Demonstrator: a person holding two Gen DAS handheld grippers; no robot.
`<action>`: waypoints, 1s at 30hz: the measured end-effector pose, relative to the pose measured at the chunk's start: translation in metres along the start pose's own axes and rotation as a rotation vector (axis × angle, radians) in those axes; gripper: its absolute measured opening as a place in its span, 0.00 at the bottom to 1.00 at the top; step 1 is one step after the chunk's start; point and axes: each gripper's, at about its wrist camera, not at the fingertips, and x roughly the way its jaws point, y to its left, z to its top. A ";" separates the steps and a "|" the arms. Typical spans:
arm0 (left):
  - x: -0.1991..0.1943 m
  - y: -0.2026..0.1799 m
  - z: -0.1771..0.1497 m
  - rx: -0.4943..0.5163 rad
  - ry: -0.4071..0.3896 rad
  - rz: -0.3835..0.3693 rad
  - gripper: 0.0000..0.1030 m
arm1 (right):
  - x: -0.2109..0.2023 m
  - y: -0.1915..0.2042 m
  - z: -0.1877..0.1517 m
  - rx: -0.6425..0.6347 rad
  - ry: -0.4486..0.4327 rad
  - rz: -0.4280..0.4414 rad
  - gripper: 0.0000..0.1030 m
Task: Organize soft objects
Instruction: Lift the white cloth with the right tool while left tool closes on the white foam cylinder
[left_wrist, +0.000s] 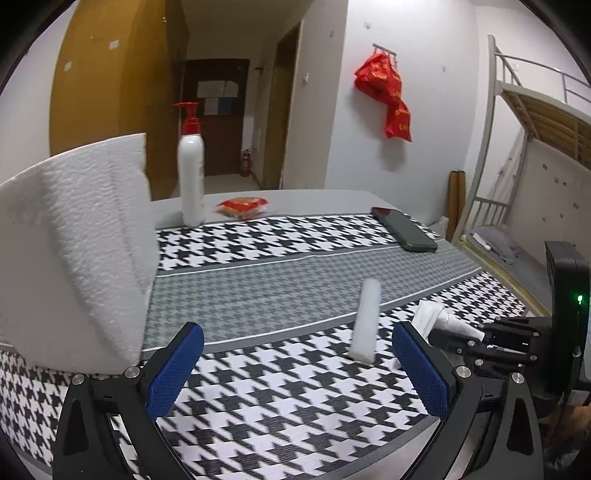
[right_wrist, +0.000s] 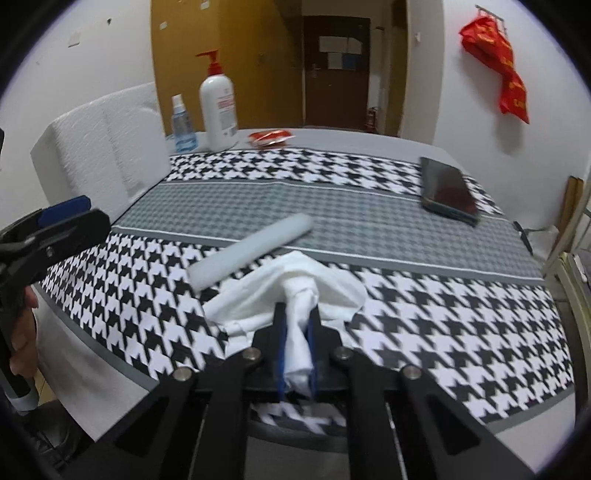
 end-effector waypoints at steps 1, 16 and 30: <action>0.002 -0.003 0.000 0.006 0.006 -0.014 0.99 | -0.002 -0.003 -0.001 0.008 -0.003 -0.002 0.11; 0.031 -0.034 0.001 0.064 0.096 -0.141 0.99 | -0.020 -0.039 -0.022 0.124 -0.038 -0.059 0.11; 0.066 -0.046 -0.001 0.111 0.240 -0.132 0.79 | -0.016 -0.042 -0.022 0.125 -0.040 -0.069 0.12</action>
